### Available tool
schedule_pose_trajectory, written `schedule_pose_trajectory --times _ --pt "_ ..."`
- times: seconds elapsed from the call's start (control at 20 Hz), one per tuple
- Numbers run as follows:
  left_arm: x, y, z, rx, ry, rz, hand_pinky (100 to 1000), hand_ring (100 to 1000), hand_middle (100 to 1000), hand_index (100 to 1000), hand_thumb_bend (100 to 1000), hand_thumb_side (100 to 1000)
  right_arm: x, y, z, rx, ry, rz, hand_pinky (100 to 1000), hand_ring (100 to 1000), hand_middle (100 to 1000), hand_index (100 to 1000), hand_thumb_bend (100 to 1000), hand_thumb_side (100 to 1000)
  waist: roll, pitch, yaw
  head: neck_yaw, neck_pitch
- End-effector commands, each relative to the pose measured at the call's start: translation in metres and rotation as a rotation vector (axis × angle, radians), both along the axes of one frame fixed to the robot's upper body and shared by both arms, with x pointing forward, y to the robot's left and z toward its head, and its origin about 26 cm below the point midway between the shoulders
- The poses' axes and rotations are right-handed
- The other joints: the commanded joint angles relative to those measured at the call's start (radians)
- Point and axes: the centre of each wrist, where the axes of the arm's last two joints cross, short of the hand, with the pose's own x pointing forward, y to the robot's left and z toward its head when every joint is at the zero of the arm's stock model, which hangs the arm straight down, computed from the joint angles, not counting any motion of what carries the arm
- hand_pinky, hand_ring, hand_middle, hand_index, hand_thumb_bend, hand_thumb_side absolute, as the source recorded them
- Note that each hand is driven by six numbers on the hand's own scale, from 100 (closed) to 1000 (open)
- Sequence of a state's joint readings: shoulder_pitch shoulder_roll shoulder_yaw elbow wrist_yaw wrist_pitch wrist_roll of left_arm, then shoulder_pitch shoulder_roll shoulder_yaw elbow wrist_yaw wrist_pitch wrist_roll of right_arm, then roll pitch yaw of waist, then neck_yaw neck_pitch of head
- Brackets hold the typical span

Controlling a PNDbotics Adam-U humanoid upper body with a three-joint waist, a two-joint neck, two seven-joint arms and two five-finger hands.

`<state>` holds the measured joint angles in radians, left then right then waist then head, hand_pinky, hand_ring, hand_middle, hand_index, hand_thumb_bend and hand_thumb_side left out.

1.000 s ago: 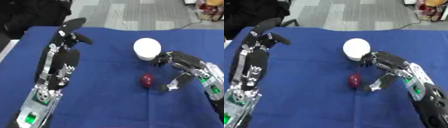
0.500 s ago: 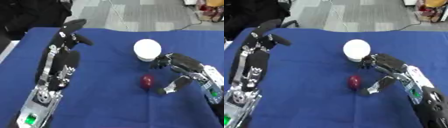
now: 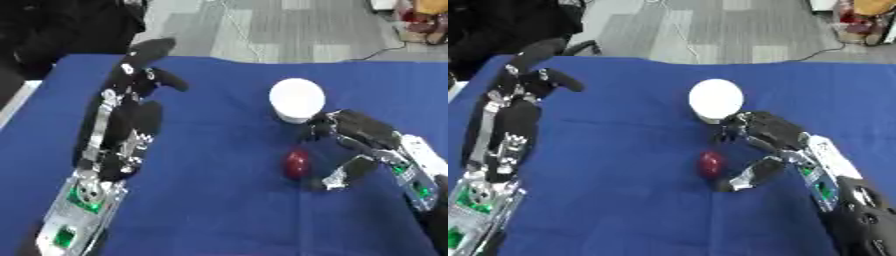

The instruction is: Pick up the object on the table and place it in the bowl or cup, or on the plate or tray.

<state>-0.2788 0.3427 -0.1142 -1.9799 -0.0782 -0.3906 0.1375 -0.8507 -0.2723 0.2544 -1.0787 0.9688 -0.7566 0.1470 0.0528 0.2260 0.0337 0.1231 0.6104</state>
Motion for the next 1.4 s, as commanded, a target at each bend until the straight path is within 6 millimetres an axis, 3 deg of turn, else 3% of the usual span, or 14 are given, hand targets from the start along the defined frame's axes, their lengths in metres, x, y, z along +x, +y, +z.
schedule_pose_trajectory --times 0.05,0.75,1.4 --pt "-0.002 0.001 0.009 0.013 -0.034 -0.007 619 595 831 860 188 752 0.001 0.005 0.009 -0.002 -0.032 0.010 417 490 529 705 741 901 0.000 -0.015 0.001 -0.001 -0.012" --pt "-0.002 0.002 0.009 0.015 -0.033 -0.008 619 595 831 860 188 752 -0.003 0.021 0.005 0.050 -0.145 -0.039 383 463 506 661 714 932 0.000 -0.016 -0.001 -0.005 -0.015" --pt "-0.002 0.002 0.008 0.016 -0.030 -0.006 619 595 831 859 188 753 -0.001 0.030 -0.009 0.060 -0.163 -0.070 372 466 525 692 715 932 0.000 -0.016 -0.003 -0.019 -0.020"
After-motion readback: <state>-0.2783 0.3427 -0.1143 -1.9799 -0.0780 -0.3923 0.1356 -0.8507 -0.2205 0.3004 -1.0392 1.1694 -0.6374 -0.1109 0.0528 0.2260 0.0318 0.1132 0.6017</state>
